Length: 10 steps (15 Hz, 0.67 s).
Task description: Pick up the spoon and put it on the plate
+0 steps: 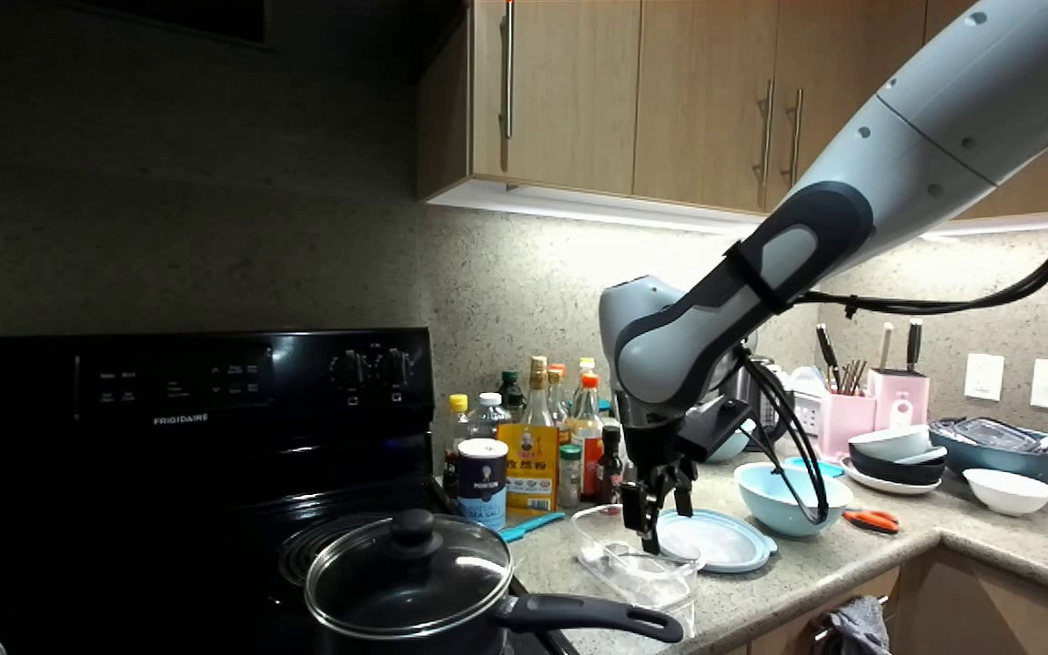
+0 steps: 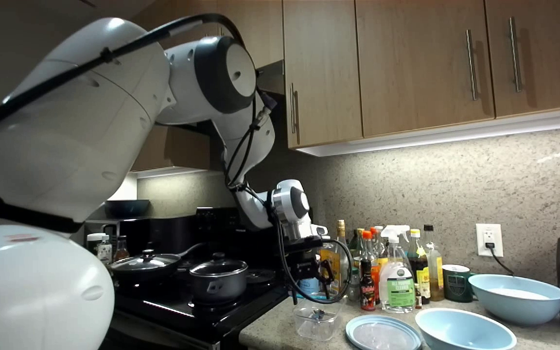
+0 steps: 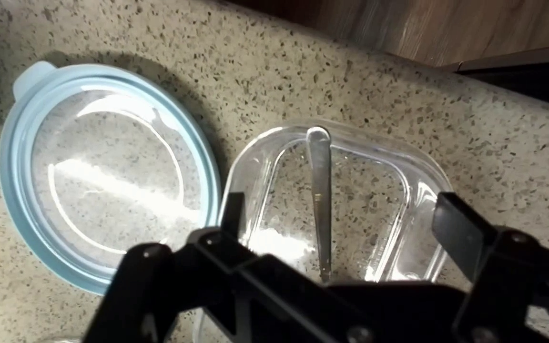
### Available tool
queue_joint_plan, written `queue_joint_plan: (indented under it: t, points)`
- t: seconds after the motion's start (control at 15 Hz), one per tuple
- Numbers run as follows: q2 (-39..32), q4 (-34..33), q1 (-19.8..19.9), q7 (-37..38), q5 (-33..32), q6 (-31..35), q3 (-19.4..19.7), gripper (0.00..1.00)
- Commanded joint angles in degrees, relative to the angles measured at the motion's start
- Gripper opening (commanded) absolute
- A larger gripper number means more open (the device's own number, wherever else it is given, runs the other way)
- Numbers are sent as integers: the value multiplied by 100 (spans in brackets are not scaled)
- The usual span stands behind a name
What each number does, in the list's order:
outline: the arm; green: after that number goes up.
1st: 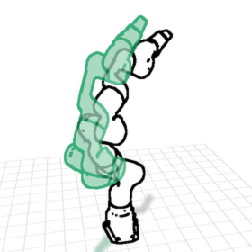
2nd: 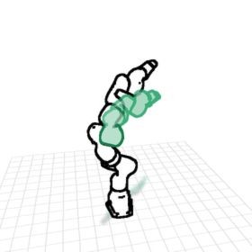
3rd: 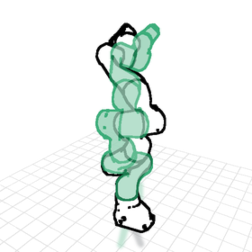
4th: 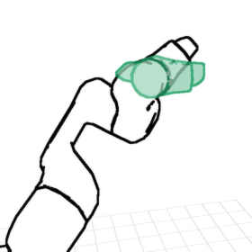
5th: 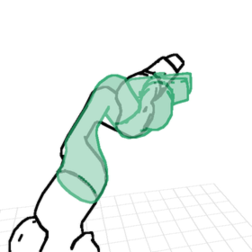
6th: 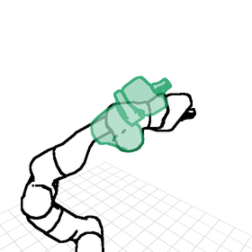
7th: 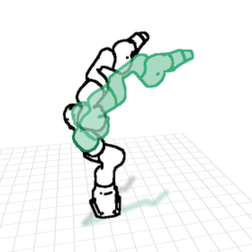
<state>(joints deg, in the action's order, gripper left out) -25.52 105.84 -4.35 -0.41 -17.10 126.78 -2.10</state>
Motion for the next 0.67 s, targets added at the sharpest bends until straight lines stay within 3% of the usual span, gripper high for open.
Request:
queue_joint_plan:
  t: [0.0,0.07,0.6]
  points:
    - [-378,-414,-93,-283,-41,-138,36,100]
    - [-216,-190,-98,-82,35,-9,55,100]
    - [-718,-591,-1,-289,131,-50,76,100]
